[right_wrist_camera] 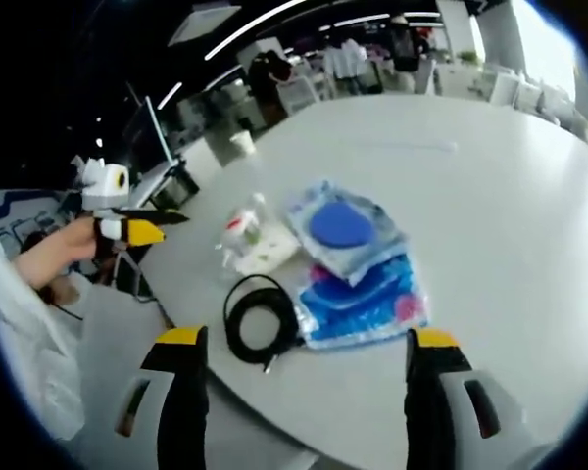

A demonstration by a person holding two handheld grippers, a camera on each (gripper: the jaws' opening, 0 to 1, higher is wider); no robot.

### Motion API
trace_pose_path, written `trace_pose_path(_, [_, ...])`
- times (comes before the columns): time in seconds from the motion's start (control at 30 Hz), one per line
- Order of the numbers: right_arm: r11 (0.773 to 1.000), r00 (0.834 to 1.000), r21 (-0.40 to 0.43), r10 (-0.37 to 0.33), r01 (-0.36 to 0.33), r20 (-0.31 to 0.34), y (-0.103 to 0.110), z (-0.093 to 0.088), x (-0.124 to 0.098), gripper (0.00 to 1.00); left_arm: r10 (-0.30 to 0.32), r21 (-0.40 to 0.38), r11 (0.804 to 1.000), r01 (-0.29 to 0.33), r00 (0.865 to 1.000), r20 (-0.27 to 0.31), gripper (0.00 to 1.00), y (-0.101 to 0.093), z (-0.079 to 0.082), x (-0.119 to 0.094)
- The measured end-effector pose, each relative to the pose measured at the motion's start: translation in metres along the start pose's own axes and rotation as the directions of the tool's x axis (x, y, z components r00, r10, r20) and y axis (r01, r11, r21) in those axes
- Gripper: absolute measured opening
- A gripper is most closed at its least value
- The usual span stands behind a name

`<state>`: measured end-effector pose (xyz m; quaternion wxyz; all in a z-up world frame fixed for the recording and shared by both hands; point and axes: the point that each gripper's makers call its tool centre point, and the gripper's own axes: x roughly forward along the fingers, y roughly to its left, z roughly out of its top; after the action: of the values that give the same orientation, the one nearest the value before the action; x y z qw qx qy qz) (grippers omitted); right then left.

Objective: Arrange the tabletop items into an orderly group along one side of the table until the central work area is clear of visible clutter.

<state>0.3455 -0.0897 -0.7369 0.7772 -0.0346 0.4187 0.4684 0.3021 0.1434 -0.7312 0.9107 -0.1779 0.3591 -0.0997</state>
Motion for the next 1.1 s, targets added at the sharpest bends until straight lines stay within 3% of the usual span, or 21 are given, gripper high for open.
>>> trace_pose_path(0.47, [1.000,1.000,0.017,-0.002,0.002,0.005,0.002,-0.004,-0.001,0.79,-0.021,-0.041,0.999,0.020,0.999,-0.033,0.94,0.006,0.000,0.017])
trace_pose_path(0.97, [0.999,1.000,0.048,-0.002,0.003,-0.009,0.003,-0.017,-0.002,0.78,0.010,-0.109,0.994,-0.016,0.998,-0.054,0.91,0.020,-0.002,0.030])
trace_pose_path(1.1, [0.999,1.000,0.054,-0.001,0.002,-0.008,0.003,-0.019,-0.003,0.78,0.022,-0.172,0.985,-0.029,0.999,-0.045,0.88,0.024,-0.002,0.034])
